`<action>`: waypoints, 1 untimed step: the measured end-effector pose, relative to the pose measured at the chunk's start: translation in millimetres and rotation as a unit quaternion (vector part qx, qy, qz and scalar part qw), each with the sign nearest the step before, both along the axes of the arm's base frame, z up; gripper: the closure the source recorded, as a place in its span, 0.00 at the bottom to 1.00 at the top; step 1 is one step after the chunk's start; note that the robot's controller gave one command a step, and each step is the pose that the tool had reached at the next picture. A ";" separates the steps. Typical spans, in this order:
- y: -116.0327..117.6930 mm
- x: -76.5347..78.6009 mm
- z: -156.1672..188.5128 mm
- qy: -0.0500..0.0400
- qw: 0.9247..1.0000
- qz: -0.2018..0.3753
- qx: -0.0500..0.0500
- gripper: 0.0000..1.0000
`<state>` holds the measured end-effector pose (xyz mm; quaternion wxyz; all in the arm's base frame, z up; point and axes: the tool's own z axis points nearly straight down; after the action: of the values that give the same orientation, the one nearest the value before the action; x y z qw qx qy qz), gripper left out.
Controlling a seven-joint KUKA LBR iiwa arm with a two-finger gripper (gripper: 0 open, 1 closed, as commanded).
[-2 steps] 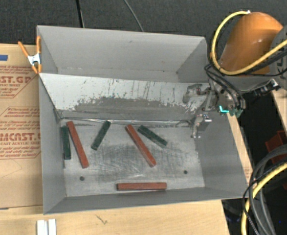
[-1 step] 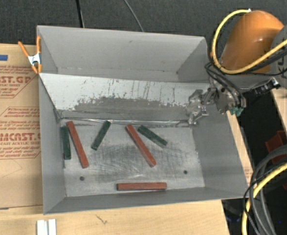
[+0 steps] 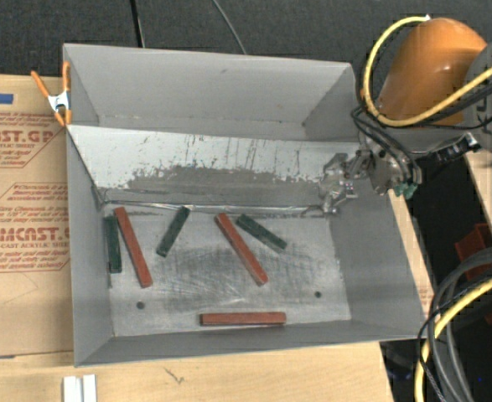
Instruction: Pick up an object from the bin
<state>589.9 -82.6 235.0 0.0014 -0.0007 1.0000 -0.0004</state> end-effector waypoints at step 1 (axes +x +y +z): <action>8.9 -2.9 -32.8 -0.002 0.990 0.138 -0.001 1.00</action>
Offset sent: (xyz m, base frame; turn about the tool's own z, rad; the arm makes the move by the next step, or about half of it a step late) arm 0.0041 0.0245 -0.1202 -0.1880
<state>587.0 -73.7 202.2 0.0033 -0.1390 0.9903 -0.0008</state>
